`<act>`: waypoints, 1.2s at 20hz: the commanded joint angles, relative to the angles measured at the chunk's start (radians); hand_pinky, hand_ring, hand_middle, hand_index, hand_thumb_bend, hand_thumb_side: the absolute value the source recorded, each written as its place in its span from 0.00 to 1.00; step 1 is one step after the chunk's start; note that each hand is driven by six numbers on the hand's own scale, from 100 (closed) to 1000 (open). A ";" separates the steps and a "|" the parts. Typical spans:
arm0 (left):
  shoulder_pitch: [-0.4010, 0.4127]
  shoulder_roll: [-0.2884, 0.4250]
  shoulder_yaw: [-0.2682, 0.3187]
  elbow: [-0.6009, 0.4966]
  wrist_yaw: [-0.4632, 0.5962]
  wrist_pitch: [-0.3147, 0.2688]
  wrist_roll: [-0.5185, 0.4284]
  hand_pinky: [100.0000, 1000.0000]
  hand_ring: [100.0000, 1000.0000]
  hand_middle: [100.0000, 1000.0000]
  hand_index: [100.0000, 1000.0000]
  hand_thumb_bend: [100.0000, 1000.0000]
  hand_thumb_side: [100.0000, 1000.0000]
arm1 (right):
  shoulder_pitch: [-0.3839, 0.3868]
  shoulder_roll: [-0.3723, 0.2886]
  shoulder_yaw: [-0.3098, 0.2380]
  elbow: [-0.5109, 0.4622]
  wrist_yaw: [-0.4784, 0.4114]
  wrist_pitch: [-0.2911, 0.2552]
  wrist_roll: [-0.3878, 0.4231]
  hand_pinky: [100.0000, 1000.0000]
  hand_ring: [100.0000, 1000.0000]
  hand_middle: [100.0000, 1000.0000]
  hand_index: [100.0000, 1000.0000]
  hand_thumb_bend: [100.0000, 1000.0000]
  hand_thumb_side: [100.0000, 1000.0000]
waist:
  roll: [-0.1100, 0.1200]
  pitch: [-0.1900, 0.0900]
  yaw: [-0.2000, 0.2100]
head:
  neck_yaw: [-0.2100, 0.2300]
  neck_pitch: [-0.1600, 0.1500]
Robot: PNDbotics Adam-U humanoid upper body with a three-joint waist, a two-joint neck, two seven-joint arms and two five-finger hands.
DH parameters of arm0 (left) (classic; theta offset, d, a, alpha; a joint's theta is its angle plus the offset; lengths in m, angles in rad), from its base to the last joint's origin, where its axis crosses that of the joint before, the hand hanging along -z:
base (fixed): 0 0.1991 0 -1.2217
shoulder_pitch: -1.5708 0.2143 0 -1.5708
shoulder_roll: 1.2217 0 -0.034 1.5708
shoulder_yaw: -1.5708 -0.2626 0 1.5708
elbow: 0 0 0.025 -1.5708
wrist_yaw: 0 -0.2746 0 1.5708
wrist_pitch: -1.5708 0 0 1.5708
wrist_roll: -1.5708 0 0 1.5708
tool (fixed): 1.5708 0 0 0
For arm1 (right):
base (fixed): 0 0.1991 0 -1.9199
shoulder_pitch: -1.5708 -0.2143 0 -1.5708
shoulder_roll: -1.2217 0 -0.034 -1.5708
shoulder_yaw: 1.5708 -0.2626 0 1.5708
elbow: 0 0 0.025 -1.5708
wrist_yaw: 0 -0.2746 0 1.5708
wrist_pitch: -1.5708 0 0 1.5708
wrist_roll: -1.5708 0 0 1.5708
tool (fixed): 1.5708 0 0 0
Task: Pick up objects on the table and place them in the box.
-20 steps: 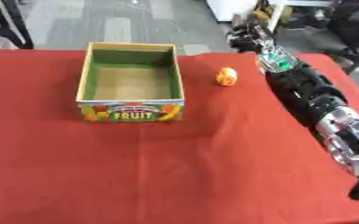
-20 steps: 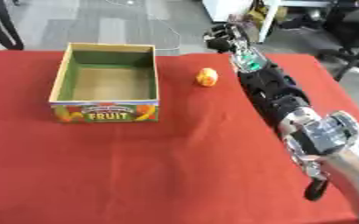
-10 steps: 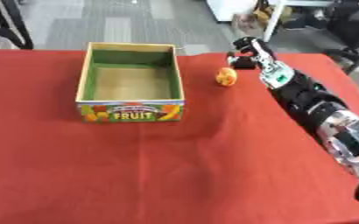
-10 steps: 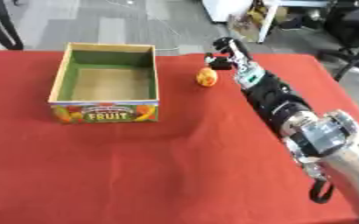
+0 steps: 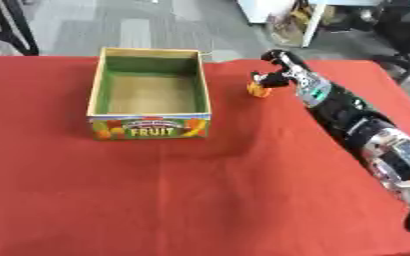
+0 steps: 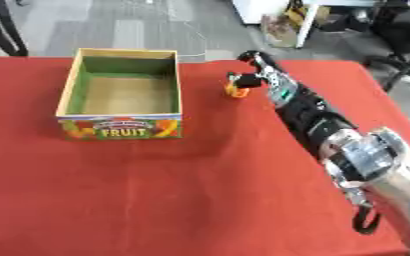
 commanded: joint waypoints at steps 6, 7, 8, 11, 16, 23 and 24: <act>-0.009 0.018 0.005 -0.013 0.001 -0.001 -0.001 0.44 0.45 0.48 0.49 0.26 0.27 | -0.010 -0.012 -0.051 -0.005 0.163 0.017 0.042 0.80 0.92 0.86 0.86 0.25 0.24 | 0.006 -0.010 0.000 | 0.000 -0.007; -0.009 0.017 0.005 -0.013 0.001 -0.001 -0.001 0.44 0.45 0.48 0.49 0.26 0.27 | -0.009 -0.010 -0.058 -0.005 0.184 0.020 0.039 0.79 0.92 0.85 0.86 0.24 0.23 | 0.006 -0.010 -0.001 | 0.000 -0.007; -0.009 0.017 0.005 -0.013 0.001 -0.001 -0.001 0.44 0.45 0.48 0.49 0.26 0.27 | -0.008 -0.009 -0.066 -0.005 0.204 0.022 0.036 0.79 0.91 0.84 0.86 0.22 0.20 | 0.006 -0.009 -0.001 | 0.000 -0.007; -0.008 0.017 0.006 -0.013 0.000 -0.001 -0.001 0.44 0.45 0.48 0.49 0.26 0.27 | -0.004 -0.005 -0.085 -0.005 0.263 0.033 0.021 0.75 0.88 0.81 0.84 0.19 0.14 | 0.005 -0.009 -0.001 | 0.001 -0.008; -0.007 0.016 0.007 -0.013 0.000 -0.001 -0.001 0.44 0.45 0.48 0.49 0.26 0.27 | -0.002 0.005 -0.123 -0.004 0.362 0.048 -0.006 0.62 0.77 0.74 0.80 0.10 0.01 | 0.006 -0.007 -0.001 | 0.002 -0.009; -0.006 0.015 0.008 -0.014 0.001 0.000 0.000 0.44 0.44 0.48 0.49 0.26 0.27 | -0.003 0.014 -0.177 -0.015 0.467 0.045 -0.054 0.20 0.40 0.37 0.49 0.00 0.00 | 0.006 -0.008 -0.002 | 0.005 -0.009; -0.006 0.014 0.008 -0.014 0.001 0.000 0.000 0.44 0.44 0.48 0.49 0.26 0.27 | -0.003 0.014 -0.181 -0.018 0.471 0.044 -0.067 0.18 0.37 0.33 0.46 0.00 0.00 | 0.005 -0.008 -0.002 | 0.006 -0.010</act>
